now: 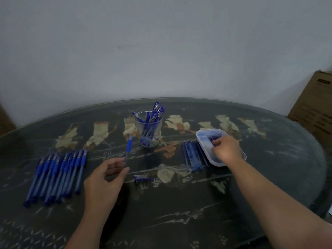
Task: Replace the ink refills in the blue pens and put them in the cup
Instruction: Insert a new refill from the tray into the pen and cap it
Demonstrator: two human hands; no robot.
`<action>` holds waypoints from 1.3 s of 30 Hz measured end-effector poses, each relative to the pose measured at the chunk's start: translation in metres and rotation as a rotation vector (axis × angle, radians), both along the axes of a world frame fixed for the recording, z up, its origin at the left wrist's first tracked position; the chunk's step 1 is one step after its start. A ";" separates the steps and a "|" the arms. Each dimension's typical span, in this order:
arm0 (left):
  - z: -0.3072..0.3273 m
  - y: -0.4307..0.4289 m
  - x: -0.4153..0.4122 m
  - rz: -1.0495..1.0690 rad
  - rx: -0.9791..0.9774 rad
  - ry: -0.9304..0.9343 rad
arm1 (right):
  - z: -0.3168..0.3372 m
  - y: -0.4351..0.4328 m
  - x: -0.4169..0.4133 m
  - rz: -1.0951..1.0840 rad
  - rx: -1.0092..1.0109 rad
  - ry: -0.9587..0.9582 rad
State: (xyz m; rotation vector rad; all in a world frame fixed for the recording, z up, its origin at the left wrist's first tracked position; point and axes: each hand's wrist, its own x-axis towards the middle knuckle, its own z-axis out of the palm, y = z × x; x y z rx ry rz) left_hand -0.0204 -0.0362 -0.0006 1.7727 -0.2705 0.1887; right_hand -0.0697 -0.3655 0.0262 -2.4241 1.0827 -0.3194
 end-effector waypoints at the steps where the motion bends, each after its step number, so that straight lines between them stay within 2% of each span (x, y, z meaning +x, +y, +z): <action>1: 0.000 0.000 0.000 -0.003 0.000 0.002 | 0.000 0.000 0.000 -0.006 0.003 0.004; 13: -0.003 0.000 0.002 -0.017 -0.002 0.001 | -0.004 -0.002 0.005 0.007 0.001 0.037; 16: -0.001 0.000 0.001 -0.015 -0.005 -0.002 | 0.003 0.003 0.004 0.056 0.042 -0.039; 17: -0.002 0.000 0.002 -0.013 -0.009 -0.002 | 0.007 0.008 0.004 0.062 0.118 -0.125; 20: -0.001 -0.001 0.000 -0.022 -0.011 -0.012 | 0.020 0.037 0.000 0.124 0.521 -0.465; 21: 0.000 -0.001 -0.001 -0.029 -0.004 -0.027 | 0.027 0.049 -0.004 0.174 0.608 -0.506; 24: 0.002 -0.002 -0.006 -0.080 0.038 -0.079 | 0.039 0.084 -0.012 0.305 0.771 -0.546; 28: 0.004 -0.005 -0.010 -0.148 0.056 -0.110 | 0.041 0.123 -0.023 0.374 1.030 -0.590; 35: 0.001 -0.005 -0.013 -0.170 0.093 -0.171 | 0.032 0.149 -0.033 0.366 1.374 -0.754; 39: 0.000 -0.005 -0.012 -0.160 0.154 -0.225 | 0.031 0.150 -0.029 0.319 1.464 -0.840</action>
